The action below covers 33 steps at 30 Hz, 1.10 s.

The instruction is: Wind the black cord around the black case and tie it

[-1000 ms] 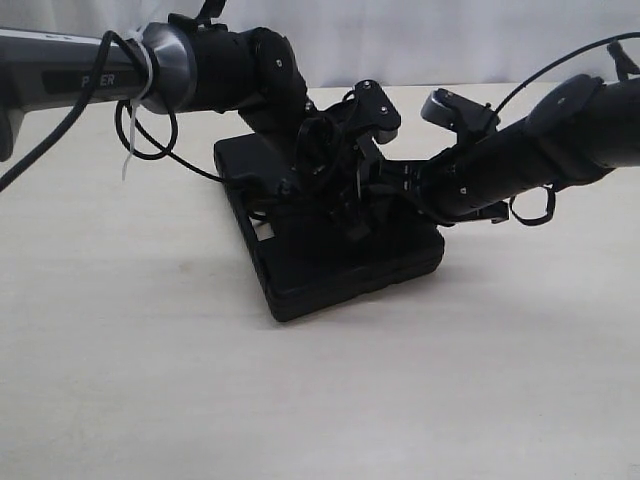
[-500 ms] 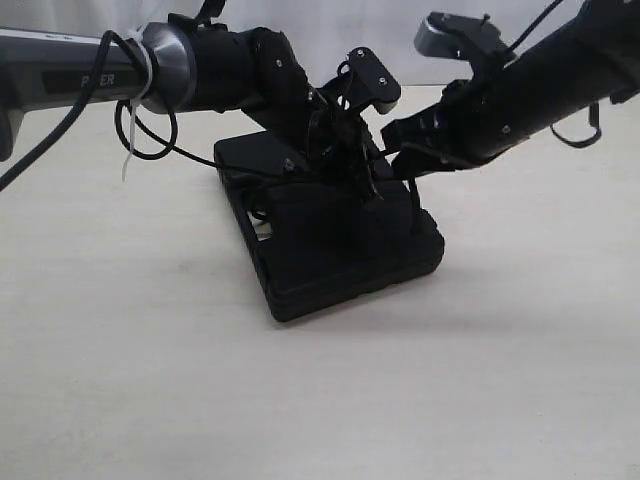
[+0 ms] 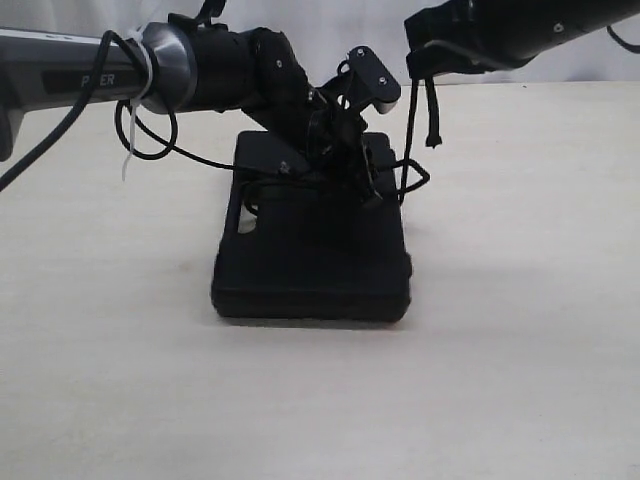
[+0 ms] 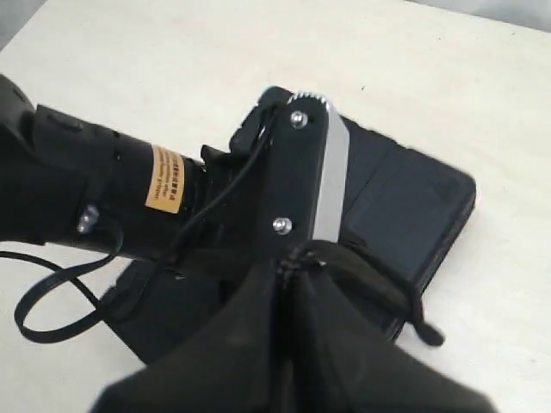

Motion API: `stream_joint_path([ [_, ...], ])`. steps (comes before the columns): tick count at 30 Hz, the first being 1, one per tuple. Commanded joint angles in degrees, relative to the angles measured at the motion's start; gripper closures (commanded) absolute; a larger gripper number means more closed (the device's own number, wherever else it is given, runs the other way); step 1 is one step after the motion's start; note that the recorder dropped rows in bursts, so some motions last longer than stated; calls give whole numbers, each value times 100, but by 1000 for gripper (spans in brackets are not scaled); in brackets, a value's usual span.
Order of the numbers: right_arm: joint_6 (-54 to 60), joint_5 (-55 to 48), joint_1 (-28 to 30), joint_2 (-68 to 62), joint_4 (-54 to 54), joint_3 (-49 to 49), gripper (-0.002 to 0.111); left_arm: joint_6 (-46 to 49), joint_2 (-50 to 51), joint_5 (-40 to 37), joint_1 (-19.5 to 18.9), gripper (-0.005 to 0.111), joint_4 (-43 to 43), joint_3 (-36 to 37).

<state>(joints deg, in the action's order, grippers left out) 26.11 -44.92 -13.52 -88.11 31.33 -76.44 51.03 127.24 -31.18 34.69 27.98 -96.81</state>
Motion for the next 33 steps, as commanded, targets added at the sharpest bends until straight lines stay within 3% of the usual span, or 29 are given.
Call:
stream_joint_path([
  [1,-46,229,12,99,-332,-91,104,-59,-211,-52,-8,91,-187,1],
  [7,-499,457,12,99,-1151,-91,104,-228,-182,-20,-8,91,-132,1],
  [14,-562,809,12,99,-1228,-91,104,-68,-93,-266,4,91,38,1],
  [16,-562,773,12,99,-1228,-91,104,-26,-93,-112,-8,91,-384,1],
  [19,-562,713,12,99,-1343,-91,104,-676,-84,105,-171,91,-1129,1],
  [26,-815,880,12,436,-1773,-91,104,-796,-84,-505,-527,91,-1142,25],
  [33,-815,779,12,566,-1773,-91,104,-892,-84,-231,-550,91,-1843,577],
])
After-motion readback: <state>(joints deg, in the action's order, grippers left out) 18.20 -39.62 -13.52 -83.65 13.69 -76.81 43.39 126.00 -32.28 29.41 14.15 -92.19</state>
